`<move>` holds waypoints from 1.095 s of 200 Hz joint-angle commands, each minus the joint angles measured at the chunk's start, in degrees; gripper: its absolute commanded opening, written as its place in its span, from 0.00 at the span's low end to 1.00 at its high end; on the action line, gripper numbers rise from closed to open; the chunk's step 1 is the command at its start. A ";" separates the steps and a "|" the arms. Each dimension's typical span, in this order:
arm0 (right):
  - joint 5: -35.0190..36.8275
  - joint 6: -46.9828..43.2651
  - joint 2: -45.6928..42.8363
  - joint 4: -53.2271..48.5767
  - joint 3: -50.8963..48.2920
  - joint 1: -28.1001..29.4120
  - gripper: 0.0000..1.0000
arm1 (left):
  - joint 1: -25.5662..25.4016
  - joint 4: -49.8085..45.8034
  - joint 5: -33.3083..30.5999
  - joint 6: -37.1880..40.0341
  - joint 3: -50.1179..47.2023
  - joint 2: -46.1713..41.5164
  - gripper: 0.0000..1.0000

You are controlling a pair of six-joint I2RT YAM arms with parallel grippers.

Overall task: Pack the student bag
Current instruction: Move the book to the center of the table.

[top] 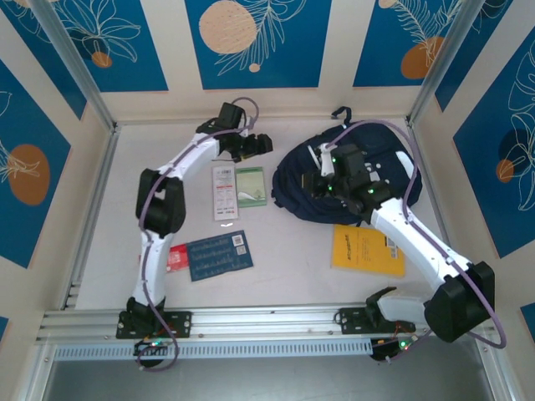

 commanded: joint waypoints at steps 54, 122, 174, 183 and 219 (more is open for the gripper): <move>-5.33 7.05 -5.87 -0.25 -10.78 4.98 0.27 | 0.70 -7.65 -0.49 5.70 10.66 10.56 0.80; -7.49 8.00 -4.83 1.58 -12.20 5.12 0.29 | 1.07 -10.37 -3.67 6.30 -1.49 4.56 0.80; -12.49 9.96 -2.30 3.16 -13.43 5.67 0.31 | 1.07 -5.83 -1.39 0.02 -20.72 -7.37 0.80; -12.10 10.55 -1.32 2.25 -13.26 5.96 0.31 | 1.10 -4.95 -1.20 -1.34 -23.87 -9.49 0.80; -16.16 13.99 1.53 0.37 -12.71 6.51 0.27 | 1.11 -0.41 1.58 -5.15 -33.86 -15.67 0.80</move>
